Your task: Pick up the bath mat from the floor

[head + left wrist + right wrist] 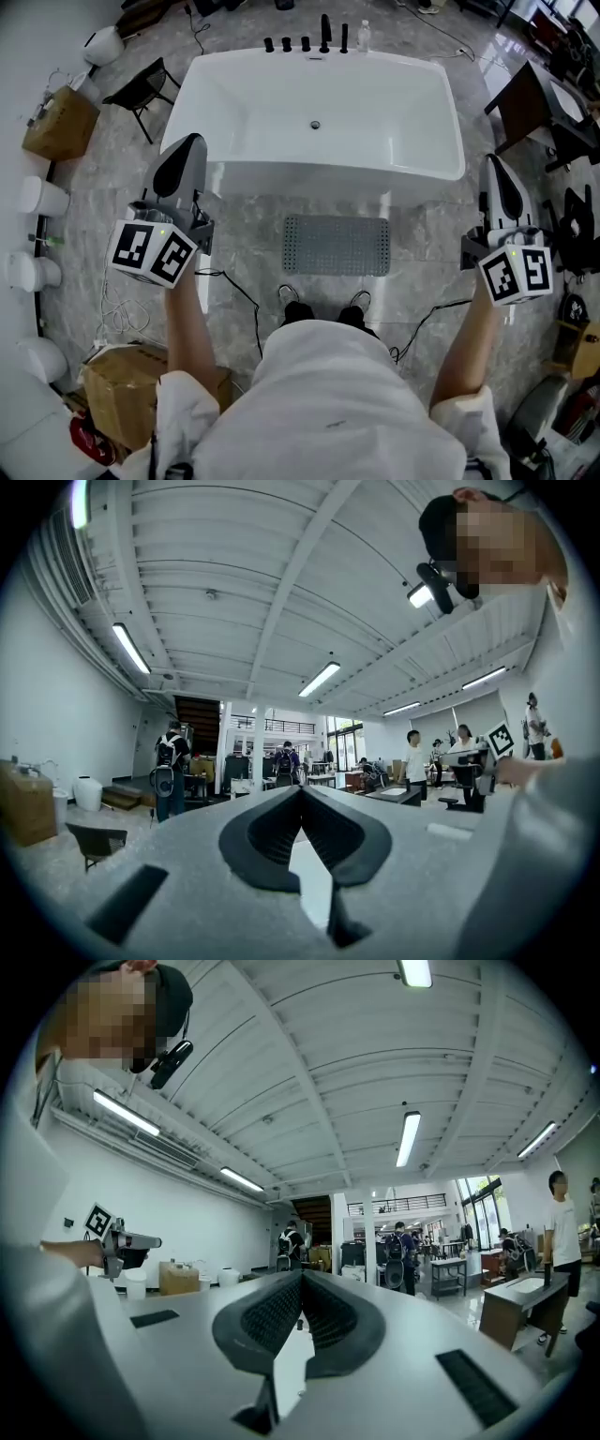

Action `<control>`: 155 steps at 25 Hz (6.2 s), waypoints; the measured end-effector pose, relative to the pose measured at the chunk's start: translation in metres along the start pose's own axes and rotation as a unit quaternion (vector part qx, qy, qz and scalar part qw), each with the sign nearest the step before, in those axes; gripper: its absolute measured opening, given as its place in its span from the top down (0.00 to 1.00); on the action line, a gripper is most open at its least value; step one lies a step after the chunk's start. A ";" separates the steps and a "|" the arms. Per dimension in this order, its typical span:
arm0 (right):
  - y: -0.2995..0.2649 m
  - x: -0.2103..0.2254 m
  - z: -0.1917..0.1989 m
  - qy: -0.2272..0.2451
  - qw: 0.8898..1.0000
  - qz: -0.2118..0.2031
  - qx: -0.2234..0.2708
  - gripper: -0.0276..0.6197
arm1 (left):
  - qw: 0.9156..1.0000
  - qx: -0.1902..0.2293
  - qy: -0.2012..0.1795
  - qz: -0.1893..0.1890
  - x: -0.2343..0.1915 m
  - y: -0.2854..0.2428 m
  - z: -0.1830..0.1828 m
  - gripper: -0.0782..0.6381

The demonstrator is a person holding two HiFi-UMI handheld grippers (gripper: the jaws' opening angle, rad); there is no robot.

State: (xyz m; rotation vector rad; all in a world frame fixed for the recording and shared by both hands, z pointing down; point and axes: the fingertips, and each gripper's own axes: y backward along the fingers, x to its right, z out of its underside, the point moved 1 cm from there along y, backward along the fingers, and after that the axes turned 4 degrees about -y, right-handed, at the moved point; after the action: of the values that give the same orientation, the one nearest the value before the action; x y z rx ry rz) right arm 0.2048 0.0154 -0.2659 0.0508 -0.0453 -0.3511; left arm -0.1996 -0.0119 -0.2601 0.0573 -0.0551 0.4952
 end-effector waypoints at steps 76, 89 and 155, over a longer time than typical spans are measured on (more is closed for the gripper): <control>0.137 0.184 1.192 -0.022 0.864 0.114 -0.491 0.65 | 0.871 -0.474 0.125 0.028 0.066 0.094 1.202 0.49; 0.137 0.189 1.222 -0.068 0.869 0.120 -0.476 0.55 | 0.852 -0.508 0.122 0.020 0.066 0.089 1.247 0.38; 0.021 0.010 0.071 -0.005 0.999 0.022 -0.039 0.89 | 0.996 -0.089 0.008 0.004 -0.002 0.004 0.091 0.82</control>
State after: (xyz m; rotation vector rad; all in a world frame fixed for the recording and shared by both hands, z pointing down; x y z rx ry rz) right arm 0.2178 0.0291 -0.1929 -0.0285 -0.0423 -0.3083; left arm -0.2067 -0.0157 -0.1697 -0.1214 -0.0842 0.4964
